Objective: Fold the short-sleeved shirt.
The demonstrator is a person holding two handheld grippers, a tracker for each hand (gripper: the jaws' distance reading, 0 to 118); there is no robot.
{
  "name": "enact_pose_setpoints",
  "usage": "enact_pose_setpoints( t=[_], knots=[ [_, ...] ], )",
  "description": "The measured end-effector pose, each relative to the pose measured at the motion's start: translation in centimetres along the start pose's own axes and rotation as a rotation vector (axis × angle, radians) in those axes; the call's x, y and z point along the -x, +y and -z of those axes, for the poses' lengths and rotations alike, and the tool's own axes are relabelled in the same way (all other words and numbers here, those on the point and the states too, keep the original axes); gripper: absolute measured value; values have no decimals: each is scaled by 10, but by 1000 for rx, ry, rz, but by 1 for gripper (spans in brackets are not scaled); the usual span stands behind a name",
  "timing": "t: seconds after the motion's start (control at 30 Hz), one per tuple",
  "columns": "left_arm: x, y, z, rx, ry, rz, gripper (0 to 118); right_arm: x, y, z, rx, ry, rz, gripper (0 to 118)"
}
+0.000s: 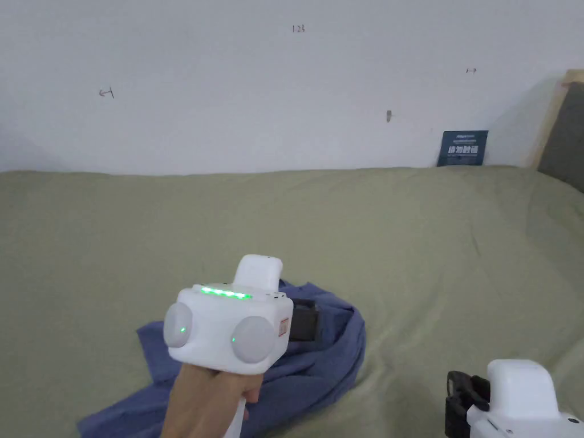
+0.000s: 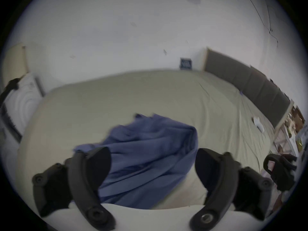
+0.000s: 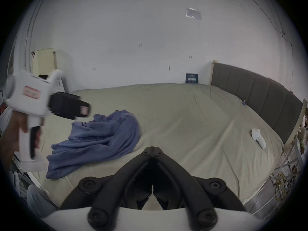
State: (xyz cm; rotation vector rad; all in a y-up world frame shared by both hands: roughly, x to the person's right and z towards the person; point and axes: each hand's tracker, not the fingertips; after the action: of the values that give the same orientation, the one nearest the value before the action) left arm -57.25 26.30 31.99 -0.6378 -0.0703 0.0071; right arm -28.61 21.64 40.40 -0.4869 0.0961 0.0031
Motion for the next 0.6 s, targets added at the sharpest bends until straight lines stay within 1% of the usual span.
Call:
enact_pose_setpoints(
  t=[0.03,0.07,0.1,0.13,0.17,0.2,0.27,0.3,0.4,0.43,0.53,0.6],
  knots=[
    [14,-5,-9,-63,34,-34,73,3,3,-5,-17,6,-6,2],
    [26,-10,-37,-105,74,-61,73,6,6,-11,-34,9,-13,2],
    [37,-14,-62,-148,108,-82,66,8,8,-16,-46,12,-16,2],
    [47,-21,-87,-204,125,-94,46,10,11,-22,-61,20,-15,2],
    [58,-30,-99,-230,193,-119,12,12,12,-28,-82,32,-14,2],
    [68,-39,-118,-281,246,-133,0,14,13,-34,-92,32,-20,2],
    [84,-53,-147,-294,261,-142,0,18,13,-45,-118,35,-36,2],
    [76,-60,-176,-344,299,-131,0,20,13,-49,-126,37,-41,2],
    [79,-84,-209,-357,391,-109,0,26,10,-62,-151,31,-58,2],
    [89,-89,-209,-338,407,-118,0,27,10,-66,-151,32,-59,2],
    [101,-105,-219,-323,394,-167,0,31,7,-76,-160,30,-61,2],
    [109,-111,-219,-311,403,-173,0,33,7,-78,-166,30,-64,2]
  ],
)
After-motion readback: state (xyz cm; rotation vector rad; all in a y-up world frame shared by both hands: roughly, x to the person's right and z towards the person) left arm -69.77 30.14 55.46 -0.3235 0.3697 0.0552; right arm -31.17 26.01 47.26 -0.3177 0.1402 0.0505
